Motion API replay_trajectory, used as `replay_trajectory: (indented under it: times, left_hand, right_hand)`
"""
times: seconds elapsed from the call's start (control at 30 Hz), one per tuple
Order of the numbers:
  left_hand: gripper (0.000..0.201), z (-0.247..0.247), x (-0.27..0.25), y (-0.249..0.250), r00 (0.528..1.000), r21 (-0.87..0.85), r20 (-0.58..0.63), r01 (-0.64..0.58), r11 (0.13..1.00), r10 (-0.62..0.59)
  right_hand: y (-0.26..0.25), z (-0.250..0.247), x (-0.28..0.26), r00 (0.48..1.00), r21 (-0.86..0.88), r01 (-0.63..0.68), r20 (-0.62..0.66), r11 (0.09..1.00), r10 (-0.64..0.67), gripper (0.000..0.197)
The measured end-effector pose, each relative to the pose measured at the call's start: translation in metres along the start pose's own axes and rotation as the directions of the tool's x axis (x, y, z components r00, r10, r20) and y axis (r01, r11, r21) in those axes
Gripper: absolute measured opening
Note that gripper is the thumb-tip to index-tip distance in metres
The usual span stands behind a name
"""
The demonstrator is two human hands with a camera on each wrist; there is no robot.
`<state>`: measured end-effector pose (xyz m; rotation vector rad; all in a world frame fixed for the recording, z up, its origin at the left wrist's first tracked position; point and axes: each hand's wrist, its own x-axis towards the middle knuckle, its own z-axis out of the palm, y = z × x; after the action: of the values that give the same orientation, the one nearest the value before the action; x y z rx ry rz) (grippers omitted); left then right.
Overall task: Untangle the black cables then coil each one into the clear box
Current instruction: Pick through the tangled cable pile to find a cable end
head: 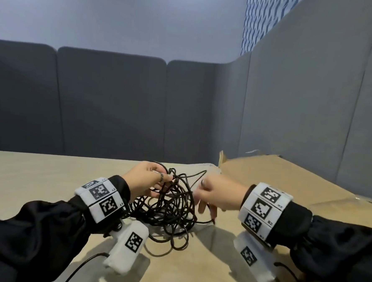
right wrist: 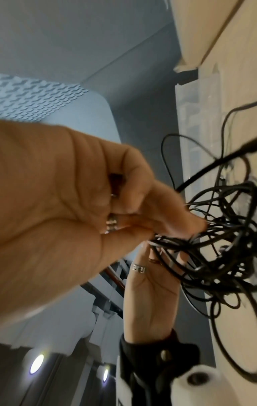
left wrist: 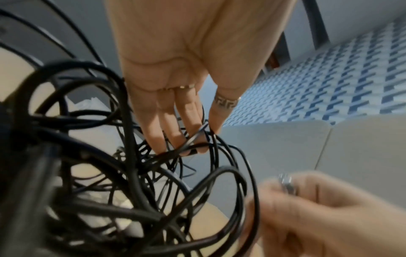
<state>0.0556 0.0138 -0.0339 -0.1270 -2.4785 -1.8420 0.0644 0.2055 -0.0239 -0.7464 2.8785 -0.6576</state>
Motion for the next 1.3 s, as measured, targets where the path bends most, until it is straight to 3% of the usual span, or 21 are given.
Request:
replay_trajectory:
  times: [0.07, 0.17, 0.27, 0.37, 0.43, 0.47, 0.53, 0.63, 0.73, 0.87, 0.93, 1.03, 1.2, 1.27, 1.3]
  left_hand:
    - [0.017, 0.0, -0.003, 0.0, 0.999, -0.059, 0.028, 0.02, 0.998, -0.018]
    - [0.018, -0.003, -0.005, -0.002, 0.998, -0.121, 0.058, 0.033, 0.992, -0.026]
    - [0.023, -0.006, -0.005, -0.004, 0.992, -0.171, 0.117, 0.067, 0.983, -0.047]
    - [0.007, -0.009, -0.009, -0.005, 0.984, -0.245, 0.173, 0.089, 0.965, -0.047]
    - [0.034, -0.012, -0.009, -0.01, 0.98, -0.26, 0.197, 0.061, 0.964, -0.009]
    - [0.042, -0.012, -0.009, -0.012, 0.979, -0.256, 0.202, 0.035, 0.966, 0.018]
    - [0.048, -0.012, -0.01, -0.014, 0.981, -0.221, 0.186, -0.013, 0.975, 0.055]
    - [0.03, -0.011, -0.01, -0.012, 0.995, -0.199, 0.068, -0.053, 0.979, 0.068]
    - [0.019, -0.016, -0.01, -0.006, 0.997, -0.209, -0.049, -0.067, 0.976, 0.058]
    - [0.016, -0.029, -0.011, -0.001, 0.986, -0.236, -0.161, -0.083, 0.968, 0.045]
    - [0.019, -0.036, -0.01, -0.002, 0.979, -0.233, -0.2, -0.093, 0.968, 0.046]
    - [0.027, -0.045, -0.008, -0.008, 0.966, -0.184, -0.253, -0.101, 0.978, 0.052]
    - [0.032, -0.053, -0.007, -0.003, 0.967, -0.01, -0.241, -0.085, 0.996, 0.08]
    - [0.024, -0.048, -0.016, 0.007, 0.987, 0.191, -0.12, -0.083, 0.978, 0.107]
    - [0.035, -0.045, -0.019, 0.009, 0.99, 0.396, -0.058, -0.096, 0.913, 0.129]
  right_hand:
    - [0.002, 0.009, 0.0, 0.999, -0.092, -0.013, 0.036, 0.996, 0.017, 0.024]
    - [0.002, 0.018, 0.004, 0.997, -0.09, 0.028, -0.073, 0.996, -0.035, 0.04]
    - [-0.002, 0.022, 0.009, 0.997, 0.277, 0.059, -0.06, 0.959, -0.044, 0.036]
    - [-0.007, 0.019, 0.01, 0.999, 0.62, 0.02, 0.012, 0.785, -0.035, 0.019]
    - [-0.006, 0.018, 0.01, 0.997, 0.722, 0.003, 0.05, 0.691, -0.057, 0.016]
    - [-0.006, 0.017, 0.01, 0.997, 0.726, 0.008, 0.048, 0.687, -0.062, 0.014]
    - [-0.003, 0.016, 0.012, 0.999, 0.626, 0.046, -0.014, 0.779, -0.047, 0.01]
    - [0.001, 0.012, 0.016, 0.981, 0.35, 0.097, -0.192, 0.932, -0.029, 0.016]
    - [0.003, 0.0, 0.014, 0.952, 0.172, 0.128, -0.298, 0.977, -0.072, 0.02]
    - [0.009, -0.015, 0.004, 0.945, 0.314, 0.161, -0.323, 0.936, -0.054, 0.02]
    - [0.015, -0.02, 0.003, 0.912, 0.301, 0.184, -0.408, 0.936, -0.048, 0.023]
    - [0.023, -0.028, 0.002, 0.854, 0.389, 0.202, -0.519, 0.899, 0.033, 0.026]
    - [0.012, -0.027, -0.003, 0.812, 0.651, 0.31, -0.56, 0.693, 0.163, 0.024]
    - [0.004, -0.023, 0.0, 0.829, 0.661, 0.316, -0.542, 0.68, 0.141, 0.025]
    - [-0.001, -0.021, 0.0, 0.85, 0.662, 0.307, -0.514, 0.684, 0.116, 0.025]
